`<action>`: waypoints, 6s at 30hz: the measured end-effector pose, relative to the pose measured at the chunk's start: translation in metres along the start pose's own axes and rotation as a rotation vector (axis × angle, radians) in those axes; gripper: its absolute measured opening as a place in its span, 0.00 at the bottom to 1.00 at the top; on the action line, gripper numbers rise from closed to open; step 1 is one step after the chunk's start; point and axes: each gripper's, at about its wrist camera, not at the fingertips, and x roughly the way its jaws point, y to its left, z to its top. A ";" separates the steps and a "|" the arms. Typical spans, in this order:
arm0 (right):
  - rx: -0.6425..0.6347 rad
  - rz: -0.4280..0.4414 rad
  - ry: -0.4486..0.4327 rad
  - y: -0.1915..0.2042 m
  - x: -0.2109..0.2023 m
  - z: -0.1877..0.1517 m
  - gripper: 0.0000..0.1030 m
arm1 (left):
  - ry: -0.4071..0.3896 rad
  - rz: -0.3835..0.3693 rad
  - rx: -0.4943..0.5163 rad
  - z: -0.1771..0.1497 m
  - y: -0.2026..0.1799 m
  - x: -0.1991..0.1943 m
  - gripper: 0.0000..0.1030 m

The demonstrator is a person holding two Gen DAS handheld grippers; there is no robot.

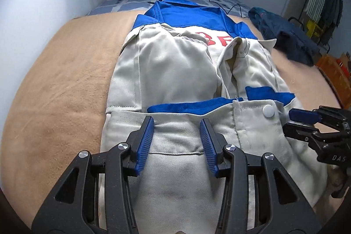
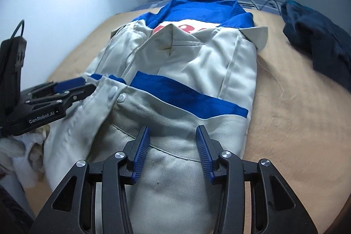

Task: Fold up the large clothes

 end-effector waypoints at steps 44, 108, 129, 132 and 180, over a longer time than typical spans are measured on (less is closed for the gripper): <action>0.107 -0.131 -0.256 -0.055 -0.184 0.112 0.44 | -0.122 -0.167 -0.181 0.191 0.083 -0.126 0.54; -0.009 0.247 -0.142 -0.136 -0.007 0.061 0.25 | 0.170 -0.303 0.235 0.206 -0.113 0.141 0.05; 0.056 0.573 -0.078 -0.126 0.033 0.109 0.11 | 0.124 -0.287 0.198 0.200 -0.072 0.116 0.04; 0.010 0.560 -0.036 -0.117 0.027 0.099 0.11 | 0.125 -0.306 0.176 0.204 -0.077 0.120 0.05; 0.211 0.049 -0.074 -0.185 0.122 0.207 0.50 | 0.149 -0.231 -0.216 0.243 0.127 0.215 0.61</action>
